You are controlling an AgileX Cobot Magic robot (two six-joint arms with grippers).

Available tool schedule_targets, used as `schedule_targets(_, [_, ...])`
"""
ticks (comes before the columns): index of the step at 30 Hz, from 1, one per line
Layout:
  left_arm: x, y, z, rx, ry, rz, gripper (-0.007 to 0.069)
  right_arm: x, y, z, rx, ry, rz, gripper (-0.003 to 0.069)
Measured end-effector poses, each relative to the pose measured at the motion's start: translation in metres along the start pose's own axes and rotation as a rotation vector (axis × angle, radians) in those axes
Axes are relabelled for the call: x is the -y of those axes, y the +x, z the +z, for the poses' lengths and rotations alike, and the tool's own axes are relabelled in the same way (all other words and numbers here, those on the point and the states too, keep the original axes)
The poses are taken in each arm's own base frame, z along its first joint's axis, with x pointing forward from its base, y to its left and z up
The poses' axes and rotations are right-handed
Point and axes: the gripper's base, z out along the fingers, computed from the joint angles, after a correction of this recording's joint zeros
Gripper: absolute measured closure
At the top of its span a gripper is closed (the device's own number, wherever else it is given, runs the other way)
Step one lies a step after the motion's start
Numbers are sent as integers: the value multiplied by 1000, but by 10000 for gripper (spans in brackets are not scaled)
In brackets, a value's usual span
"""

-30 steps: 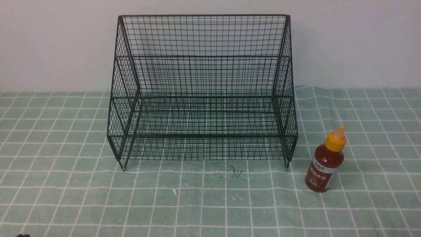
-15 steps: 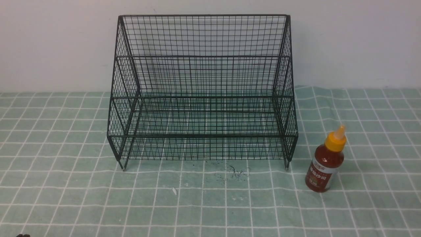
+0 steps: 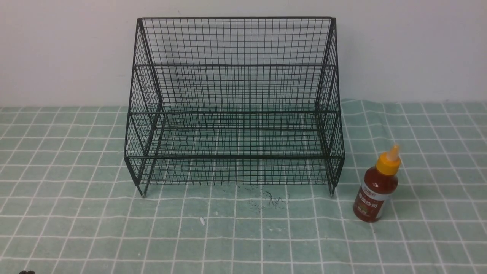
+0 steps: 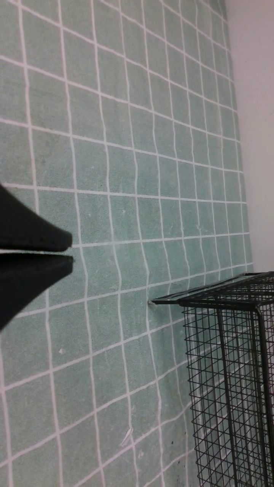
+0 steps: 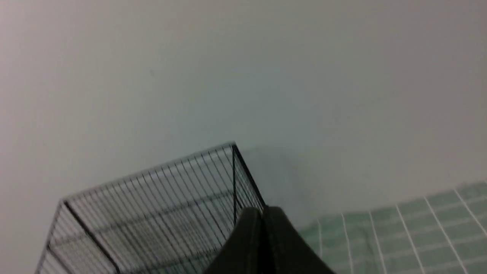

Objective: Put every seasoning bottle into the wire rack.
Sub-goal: Use the right arm to grab the condiment bottle closest to it

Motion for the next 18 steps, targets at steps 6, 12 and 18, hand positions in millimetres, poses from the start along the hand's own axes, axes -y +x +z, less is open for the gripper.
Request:
schedule_targets(6, [0,0,0,0,0,0,631,-17,-26,60,-463,78,-133,669])
schedule_targets(12, [0,0,0,0,0,0,631,-22,-36,112,-637,65,-244,578])
schedule_targets(18, [0,0,0,0,0,0,631,-25,-26,156,-739,-57,-333,306])
